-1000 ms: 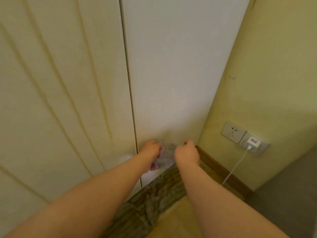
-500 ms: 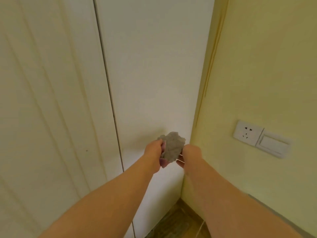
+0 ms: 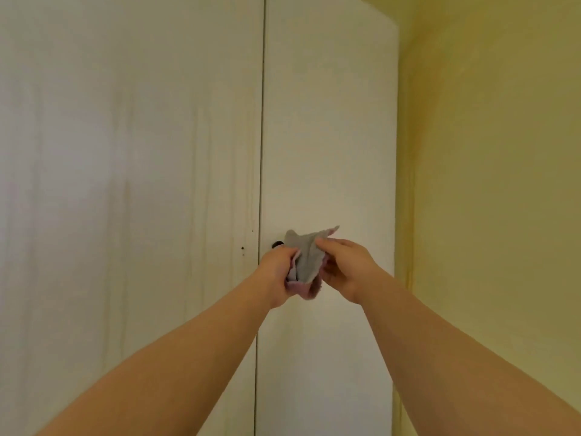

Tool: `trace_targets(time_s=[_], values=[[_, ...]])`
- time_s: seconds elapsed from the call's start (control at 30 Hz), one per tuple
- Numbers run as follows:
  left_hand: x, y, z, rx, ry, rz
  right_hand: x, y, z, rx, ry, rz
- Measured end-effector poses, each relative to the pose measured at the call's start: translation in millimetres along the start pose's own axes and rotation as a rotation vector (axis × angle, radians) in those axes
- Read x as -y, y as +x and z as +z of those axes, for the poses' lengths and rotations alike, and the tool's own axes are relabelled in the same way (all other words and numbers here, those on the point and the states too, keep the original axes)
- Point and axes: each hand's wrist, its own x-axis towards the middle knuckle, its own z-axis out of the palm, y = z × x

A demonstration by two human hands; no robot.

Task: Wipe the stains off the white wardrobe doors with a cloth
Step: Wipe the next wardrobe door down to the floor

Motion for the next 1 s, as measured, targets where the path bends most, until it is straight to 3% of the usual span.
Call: trace_targets(time_s=[0.2,0.4,0.5,0.67,0.8,0.87,1.0], values=[[-92,-61,-25,0.040,0.033,0.149,51,-12,83,0.113,0.166,-0.118],[-152,-102,-60,-0.026,0.481,0.230,70,-24,163,0.256,0.239,-0.180],[-172,-114,-75,-0.047,0.391,0.230,70,-31,189,0.294,0.224,-0.171],[-191,-106,-104,-0.321,0.455,0.396,81,-28,211,0.218,0.498,-0.185],[-208,-98,-111,-0.523,0.642,0.594,98,-25,222,0.137,0.640,-0.348],[-218,-93,-109,-0.614,0.852,0.779,105,-19,223,0.079,0.560,-0.452],[-228,-76,-103,-0.735,1.661,1.137,105,11,223,-0.097,0.212,-0.740]])
